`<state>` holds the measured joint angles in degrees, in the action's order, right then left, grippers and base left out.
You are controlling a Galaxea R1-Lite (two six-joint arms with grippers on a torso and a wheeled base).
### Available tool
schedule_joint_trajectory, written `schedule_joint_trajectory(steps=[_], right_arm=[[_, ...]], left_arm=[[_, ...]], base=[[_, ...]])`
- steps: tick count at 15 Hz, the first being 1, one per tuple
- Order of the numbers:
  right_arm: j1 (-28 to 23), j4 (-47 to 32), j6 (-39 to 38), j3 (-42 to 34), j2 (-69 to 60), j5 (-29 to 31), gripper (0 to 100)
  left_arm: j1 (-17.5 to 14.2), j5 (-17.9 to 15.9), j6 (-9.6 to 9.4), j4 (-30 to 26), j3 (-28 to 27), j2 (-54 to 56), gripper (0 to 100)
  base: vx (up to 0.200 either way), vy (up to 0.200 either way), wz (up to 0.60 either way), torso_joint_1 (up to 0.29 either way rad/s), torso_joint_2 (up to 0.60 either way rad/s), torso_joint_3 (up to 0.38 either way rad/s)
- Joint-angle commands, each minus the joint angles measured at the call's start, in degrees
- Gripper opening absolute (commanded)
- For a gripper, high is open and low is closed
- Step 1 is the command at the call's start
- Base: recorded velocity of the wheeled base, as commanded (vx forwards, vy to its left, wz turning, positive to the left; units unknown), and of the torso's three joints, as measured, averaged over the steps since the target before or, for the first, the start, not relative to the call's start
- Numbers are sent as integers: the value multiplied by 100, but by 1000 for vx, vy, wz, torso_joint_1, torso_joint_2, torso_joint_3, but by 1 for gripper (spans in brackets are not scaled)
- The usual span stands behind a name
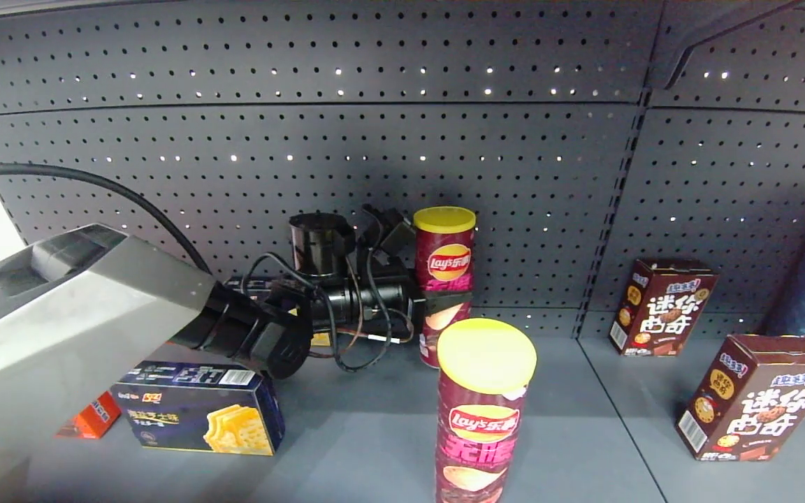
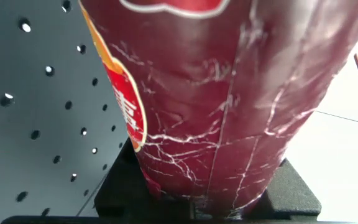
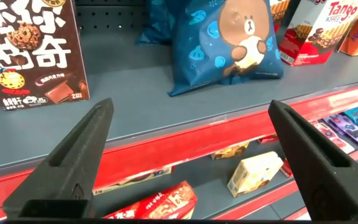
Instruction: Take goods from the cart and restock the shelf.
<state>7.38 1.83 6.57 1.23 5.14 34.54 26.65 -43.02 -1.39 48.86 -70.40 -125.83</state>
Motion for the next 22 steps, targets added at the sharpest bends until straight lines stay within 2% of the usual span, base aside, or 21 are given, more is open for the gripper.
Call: schedule_joint_trajectory(steps=[1,19,22], right_arm=[[1,2,2,0,22,1,100],[1,2,-7,0,22,-8,100],[1,2,-7,0,22,1,100]], left_arm=[[-2,-5,-2,10,0,-64,0],[7,-13,-19,18,-228,-477,0],[25,-5,-10,159,-193,-521,0]], base=[[0,0,0,0,0,0],[0,0,0,0,0,0],[0,0,0,0,0,0]])
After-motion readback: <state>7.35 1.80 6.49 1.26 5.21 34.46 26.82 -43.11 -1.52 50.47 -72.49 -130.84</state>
